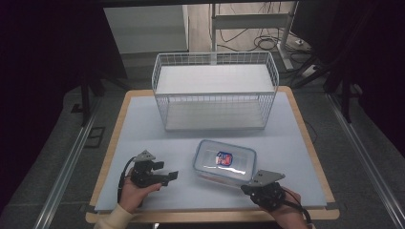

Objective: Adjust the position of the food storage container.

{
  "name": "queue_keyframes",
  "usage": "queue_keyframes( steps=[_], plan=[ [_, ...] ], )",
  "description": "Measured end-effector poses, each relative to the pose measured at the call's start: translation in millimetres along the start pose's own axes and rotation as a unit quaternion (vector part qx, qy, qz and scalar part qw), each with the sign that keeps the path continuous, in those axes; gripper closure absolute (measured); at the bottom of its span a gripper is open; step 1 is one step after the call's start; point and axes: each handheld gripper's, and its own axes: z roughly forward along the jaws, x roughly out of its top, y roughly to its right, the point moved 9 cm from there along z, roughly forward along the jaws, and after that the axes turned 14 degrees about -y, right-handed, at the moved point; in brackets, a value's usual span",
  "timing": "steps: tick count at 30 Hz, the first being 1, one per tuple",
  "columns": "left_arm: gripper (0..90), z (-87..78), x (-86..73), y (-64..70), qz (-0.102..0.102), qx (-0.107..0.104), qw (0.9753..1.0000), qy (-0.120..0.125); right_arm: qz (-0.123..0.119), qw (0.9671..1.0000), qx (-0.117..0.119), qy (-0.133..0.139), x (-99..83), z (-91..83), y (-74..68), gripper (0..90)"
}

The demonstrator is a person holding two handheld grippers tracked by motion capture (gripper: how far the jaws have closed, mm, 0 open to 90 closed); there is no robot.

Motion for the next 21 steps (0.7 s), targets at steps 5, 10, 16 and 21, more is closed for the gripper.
queue_keyframes(
  steps=[5, 10, 16, 21],
  plan=[
    [20.4, -0.1, -0.4, -0.5, 0.001, 0.001, 1.0, -0.002, 0.009, 0.9999, -0.005, -0.001, -2.8, 0.2, 10.5, 89.9],
    [20.4, -0.3, -0.5, -0.7, 0.001, 0.001, 1.0, -0.002, 0.023, 0.9996, -0.015, -0.002, -7.8, -0.2, 24.5, 89.9],
    [20.4, -0.4, -0.5, -1.1, 0.002, 0.001, 1.0, -0.003, 0.044, 0.9989, -0.015, 0.004, -10.4, 0.2, 36.0, 89.9],
    [20.4, 0.2, -0.2, -0.3, 0.001, 0.001, 1.0, -0.003, 0.053, 0.9983, -0.024, 0.01, -11.0, -2.2, 45.6, 89.9]
  ],
)
